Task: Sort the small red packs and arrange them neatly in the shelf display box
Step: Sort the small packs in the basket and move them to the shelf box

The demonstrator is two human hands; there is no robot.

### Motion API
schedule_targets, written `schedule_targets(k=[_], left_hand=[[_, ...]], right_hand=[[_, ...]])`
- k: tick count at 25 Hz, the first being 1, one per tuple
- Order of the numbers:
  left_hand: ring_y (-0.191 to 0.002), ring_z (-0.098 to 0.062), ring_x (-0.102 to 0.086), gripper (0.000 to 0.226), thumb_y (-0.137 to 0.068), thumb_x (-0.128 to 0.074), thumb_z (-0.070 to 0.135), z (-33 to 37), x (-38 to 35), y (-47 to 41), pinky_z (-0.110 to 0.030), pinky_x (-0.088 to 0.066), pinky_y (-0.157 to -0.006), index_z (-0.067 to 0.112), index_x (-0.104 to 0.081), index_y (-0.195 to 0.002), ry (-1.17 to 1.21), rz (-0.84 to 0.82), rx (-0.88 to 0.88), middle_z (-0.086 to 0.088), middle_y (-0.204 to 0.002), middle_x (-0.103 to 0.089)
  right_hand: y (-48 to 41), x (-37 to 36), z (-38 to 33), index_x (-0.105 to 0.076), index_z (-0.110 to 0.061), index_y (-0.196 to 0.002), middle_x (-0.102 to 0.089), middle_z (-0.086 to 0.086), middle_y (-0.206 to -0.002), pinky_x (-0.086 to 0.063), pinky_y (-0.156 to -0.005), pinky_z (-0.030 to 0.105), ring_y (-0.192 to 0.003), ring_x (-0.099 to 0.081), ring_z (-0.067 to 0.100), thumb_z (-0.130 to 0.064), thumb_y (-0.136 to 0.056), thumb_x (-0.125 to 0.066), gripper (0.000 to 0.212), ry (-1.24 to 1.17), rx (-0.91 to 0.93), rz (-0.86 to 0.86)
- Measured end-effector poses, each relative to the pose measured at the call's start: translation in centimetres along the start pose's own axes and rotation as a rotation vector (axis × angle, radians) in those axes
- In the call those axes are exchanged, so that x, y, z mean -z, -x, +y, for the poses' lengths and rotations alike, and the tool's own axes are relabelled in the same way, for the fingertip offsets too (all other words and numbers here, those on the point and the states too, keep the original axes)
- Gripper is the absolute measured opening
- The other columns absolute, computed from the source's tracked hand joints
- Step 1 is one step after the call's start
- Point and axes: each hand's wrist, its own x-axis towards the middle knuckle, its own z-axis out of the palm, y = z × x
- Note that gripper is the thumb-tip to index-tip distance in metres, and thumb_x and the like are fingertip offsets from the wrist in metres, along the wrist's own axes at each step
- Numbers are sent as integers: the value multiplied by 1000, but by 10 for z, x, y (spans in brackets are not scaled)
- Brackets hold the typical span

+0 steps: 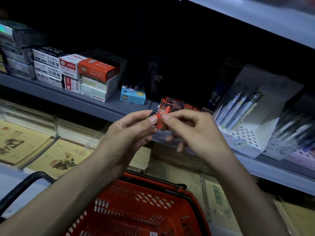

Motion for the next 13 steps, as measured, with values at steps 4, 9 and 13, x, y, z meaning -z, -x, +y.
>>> schedule_targets(k=[4,9,13], left_hand=[[-93,-14,-77,29,-89,-73,15,2,-1,3,-21,-60,-78,15,-76,-118,-6,-21,12,-8,-107,-80],[-101,-16,-77,21,-96,-67,22,6,1,2,-28,-55,-85,22,-76,-114,-75,1,25,-3,-107,-81],[-97,-17,-77,18,-99,-63,24,6,1,0,-30,-57,-87,21,-75,-113,-152,21,-19,-6,-107,-81]], right_hand=[[0,-6,0,-74,-5,-100,-77,14,-78,-60,-58,28,-70,-76,22,-7,-89,-77,11,-159,3,-9],[-21,14,12,-76,-21,-99,-75,-6,-81,-61,-64,33,-69,-72,10,-18,-89,-79,12,239,275,530],[-43,23,27,-78,-18,-110,-76,0,-99,-54,-77,35,-94,-67,22,-20,-92,-73,19,824,379,545]])
